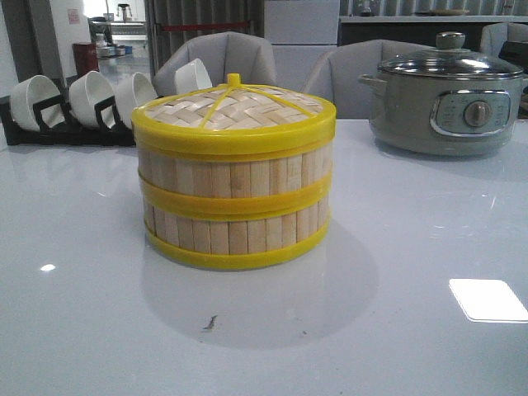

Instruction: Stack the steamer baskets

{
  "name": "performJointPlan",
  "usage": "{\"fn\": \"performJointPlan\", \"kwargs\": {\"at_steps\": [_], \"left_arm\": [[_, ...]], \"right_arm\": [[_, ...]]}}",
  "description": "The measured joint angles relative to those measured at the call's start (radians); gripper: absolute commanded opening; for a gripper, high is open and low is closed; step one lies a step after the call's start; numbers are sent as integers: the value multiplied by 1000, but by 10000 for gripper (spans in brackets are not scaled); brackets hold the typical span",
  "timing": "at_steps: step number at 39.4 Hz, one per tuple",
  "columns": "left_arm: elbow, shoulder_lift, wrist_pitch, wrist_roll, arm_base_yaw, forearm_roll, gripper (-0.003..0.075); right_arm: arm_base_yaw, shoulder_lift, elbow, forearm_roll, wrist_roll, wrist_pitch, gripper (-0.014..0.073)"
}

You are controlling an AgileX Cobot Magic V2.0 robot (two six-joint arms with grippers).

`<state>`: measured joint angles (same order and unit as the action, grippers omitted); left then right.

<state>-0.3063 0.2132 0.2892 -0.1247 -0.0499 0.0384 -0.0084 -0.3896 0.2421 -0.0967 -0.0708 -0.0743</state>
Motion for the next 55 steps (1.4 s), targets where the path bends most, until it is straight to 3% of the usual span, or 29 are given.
{"fn": "performJointPlan", "kwargs": {"at_steps": [12,23,55], "left_arm": [[213,-153,-92,0,30,-3,87],[309,-217,-155,0,30,-16,86],[311,-217,-223,2,30,-26,87]], "right_arm": [[0,0,0,0,0,0,56],[0,0,-2,0,0,0,56],[0,0,-2,0,0,0,56]]}}
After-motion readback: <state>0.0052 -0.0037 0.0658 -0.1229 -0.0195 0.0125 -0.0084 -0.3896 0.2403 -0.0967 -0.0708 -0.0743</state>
